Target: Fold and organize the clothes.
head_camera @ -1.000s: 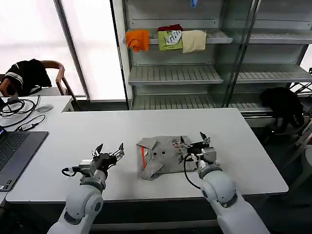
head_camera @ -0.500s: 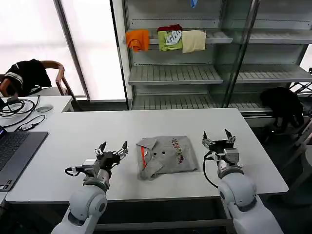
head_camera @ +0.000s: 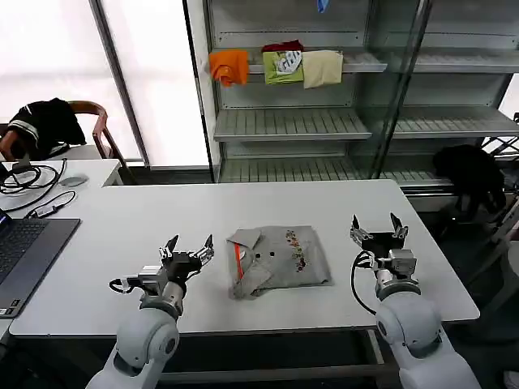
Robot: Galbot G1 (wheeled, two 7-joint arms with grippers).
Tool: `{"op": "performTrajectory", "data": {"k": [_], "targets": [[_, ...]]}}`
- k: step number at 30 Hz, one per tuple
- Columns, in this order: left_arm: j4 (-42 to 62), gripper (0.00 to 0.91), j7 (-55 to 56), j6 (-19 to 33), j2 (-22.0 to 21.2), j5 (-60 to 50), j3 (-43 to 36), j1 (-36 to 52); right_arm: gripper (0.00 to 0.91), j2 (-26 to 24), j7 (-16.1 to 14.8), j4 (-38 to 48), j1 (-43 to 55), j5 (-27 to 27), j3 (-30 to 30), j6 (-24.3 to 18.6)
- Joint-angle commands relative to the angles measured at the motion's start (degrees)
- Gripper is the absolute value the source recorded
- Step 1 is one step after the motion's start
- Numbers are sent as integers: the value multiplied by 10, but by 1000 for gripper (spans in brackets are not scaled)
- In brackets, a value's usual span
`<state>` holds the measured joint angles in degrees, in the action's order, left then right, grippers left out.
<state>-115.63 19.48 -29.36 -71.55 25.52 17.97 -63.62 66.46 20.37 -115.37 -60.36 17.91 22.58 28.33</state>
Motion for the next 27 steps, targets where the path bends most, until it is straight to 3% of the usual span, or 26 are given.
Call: {"op": "performTrajectory", "data": {"k": [1, 17, 27], "targets": [[6, 907, -1, 1, 1, 2, -1, 4, 907, -3, 1, -4, -11, 10, 12, -7], [4, 907, 1, 3, 2, 2, -3, 5, 907, 10, 0, -7, -21, 2, 14, -16], [4, 907, 0, 8, -2, 1, -4, 3, 907, 8, 4, -16, -23, -4, 14, 0]]}}
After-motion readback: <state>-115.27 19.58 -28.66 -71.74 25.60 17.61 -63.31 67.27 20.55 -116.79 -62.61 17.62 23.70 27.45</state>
